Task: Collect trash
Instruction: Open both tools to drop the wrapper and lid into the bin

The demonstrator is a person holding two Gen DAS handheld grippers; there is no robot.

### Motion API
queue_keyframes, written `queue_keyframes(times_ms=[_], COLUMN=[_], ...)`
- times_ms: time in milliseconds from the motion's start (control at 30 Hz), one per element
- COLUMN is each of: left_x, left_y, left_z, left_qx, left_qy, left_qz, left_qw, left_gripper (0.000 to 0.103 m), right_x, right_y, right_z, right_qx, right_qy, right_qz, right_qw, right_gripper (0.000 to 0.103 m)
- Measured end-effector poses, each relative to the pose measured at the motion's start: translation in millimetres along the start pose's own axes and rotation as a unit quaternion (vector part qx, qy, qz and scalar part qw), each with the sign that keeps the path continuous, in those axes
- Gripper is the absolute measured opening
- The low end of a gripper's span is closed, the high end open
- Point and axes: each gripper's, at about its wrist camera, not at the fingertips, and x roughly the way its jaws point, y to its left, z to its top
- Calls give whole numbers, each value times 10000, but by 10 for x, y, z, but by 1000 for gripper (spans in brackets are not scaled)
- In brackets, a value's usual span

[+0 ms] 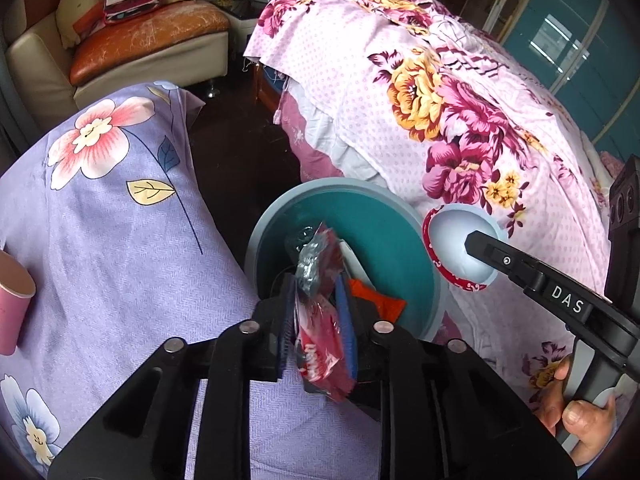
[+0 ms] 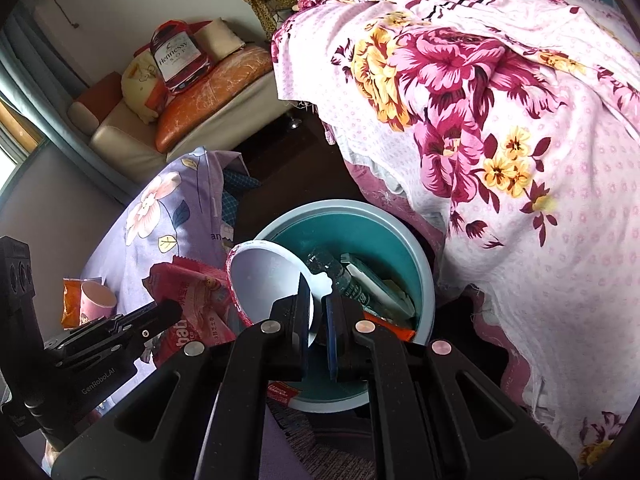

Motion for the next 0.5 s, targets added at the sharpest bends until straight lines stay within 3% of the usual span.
queue_keyframes(times_ms=[100, 133, 333, 500], left_x=[-54, -85, -158, -157], left_y=[-1, -1, 14, 103], left_z=[-6, -6, -8, -59], left_qx=[-8, -5, -4, -152], left_qy=[-144, -215, -322, -253], left_qz=[111, 135, 203, 183], left_qw=[9998, 9997, 9993, 9994], left_gripper=[67, 71, 86, 90], right_x=[15, 19, 24, 44], right_y=[-4, -4, 4, 26], right_z=[-4, -4, -6, -3], right_qx=[-3, -4, -13, -27], right_qy=[14, 17, 15, 72], right_qz=[-10, -11, -35, -38], right_qw=[10000, 10000, 10000, 10000], right_gripper=[7, 7, 7, 10])
